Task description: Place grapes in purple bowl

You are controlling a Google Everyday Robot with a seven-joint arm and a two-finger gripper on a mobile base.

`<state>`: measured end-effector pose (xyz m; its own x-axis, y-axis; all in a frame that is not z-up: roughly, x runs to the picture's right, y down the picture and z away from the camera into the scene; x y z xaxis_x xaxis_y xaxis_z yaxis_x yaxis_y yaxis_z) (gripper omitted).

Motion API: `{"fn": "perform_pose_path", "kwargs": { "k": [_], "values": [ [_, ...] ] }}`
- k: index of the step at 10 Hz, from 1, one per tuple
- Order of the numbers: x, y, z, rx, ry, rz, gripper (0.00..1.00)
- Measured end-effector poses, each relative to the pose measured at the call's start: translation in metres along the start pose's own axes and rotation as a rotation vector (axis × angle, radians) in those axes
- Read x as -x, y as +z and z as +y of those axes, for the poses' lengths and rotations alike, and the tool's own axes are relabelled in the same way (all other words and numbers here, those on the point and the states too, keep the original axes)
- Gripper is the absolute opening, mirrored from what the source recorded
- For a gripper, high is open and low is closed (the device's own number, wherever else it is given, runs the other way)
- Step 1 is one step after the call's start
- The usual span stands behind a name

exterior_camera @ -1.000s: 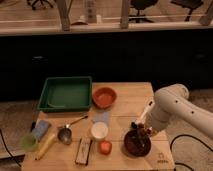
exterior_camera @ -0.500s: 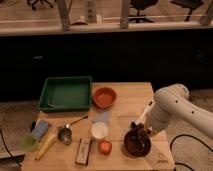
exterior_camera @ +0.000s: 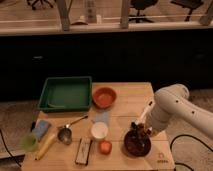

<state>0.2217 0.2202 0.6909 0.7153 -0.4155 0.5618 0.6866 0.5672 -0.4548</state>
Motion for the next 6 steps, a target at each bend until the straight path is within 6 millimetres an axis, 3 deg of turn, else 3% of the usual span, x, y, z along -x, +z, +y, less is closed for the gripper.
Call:
{"fn": "perform_pose_path", "kwargs": {
  "k": [6],
  "values": [
    [0.0015,-0.0001,0.0005,0.0,-0.004,-0.005,0.14]
  ]
}}
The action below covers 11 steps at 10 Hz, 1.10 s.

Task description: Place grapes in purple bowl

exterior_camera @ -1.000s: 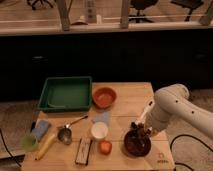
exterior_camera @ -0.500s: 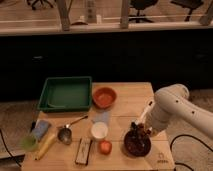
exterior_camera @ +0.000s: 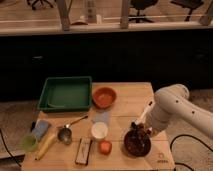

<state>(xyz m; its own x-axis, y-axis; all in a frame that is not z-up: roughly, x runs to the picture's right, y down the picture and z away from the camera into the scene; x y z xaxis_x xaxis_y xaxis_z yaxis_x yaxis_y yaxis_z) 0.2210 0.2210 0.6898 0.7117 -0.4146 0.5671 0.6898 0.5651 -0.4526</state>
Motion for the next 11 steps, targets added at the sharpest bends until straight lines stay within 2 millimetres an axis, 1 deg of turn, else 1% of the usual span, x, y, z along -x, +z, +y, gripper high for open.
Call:
{"fn": "perform_pose_path", "kwargs": {
  "k": [6,7,8,9,11],
  "values": [
    [0.0015,-0.0001,0.001,0.0,-0.004,-0.005,0.13],
    [0.002,-0.0001,0.0014,0.001,-0.005,-0.005,0.09],
    [0.0029,-0.001,0.0017,0.002,-0.006,-0.001,0.03],
    [0.0043,-0.0016,0.0021,0.003,-0.008,0.003,0.0],
    [0.0078,-0.0048,0.0014,-0.001,-0.014,0.013,0.0]
  ]
}}
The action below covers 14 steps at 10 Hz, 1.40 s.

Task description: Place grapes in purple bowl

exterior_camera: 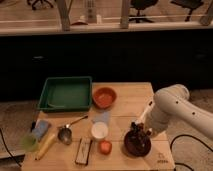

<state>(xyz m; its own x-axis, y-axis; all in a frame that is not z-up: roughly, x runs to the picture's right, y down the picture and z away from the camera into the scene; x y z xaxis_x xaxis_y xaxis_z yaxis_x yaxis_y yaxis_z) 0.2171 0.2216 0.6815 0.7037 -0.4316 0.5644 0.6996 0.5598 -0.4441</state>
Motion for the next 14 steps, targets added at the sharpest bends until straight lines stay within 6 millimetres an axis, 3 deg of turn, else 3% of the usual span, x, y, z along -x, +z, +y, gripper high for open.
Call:
{"fn": "perform_pose_path", "kwargs": {
  "k": [7,14],
  "values": [
    [0.0099,-0.0069,-0.0047,-0.012,-0.037,0.007,0.02],
    [0.0092,-0.0034,-0.0076,0.02,-0.057,-0.017,0.71]
  ]
}}
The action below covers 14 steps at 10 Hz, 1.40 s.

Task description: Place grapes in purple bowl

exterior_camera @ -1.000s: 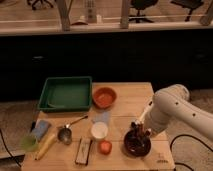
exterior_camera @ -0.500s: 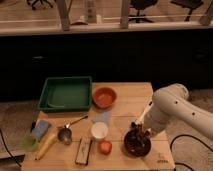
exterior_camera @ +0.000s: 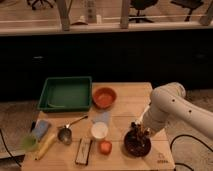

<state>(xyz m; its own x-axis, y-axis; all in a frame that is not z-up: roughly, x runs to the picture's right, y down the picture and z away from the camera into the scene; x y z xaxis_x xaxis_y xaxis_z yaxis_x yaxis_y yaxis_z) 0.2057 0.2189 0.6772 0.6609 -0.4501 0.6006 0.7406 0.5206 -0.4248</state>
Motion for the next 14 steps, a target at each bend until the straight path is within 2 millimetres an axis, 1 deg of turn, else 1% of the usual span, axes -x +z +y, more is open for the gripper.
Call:
{"fn": "perform_pose_path", "kwargs": {
  "k": [1,2,14],
  "values": [
    [-0.0001,0.0004,0.0008,-0.001,0.002,-0.002,0.78],
    [0.0002,0.0005,0.0009,-0.001,0.002,-0.003,0.8],
    [0.001,0.0041,0.0026,-0.006,-0.012,-0.024,0.8]
  ]
}}
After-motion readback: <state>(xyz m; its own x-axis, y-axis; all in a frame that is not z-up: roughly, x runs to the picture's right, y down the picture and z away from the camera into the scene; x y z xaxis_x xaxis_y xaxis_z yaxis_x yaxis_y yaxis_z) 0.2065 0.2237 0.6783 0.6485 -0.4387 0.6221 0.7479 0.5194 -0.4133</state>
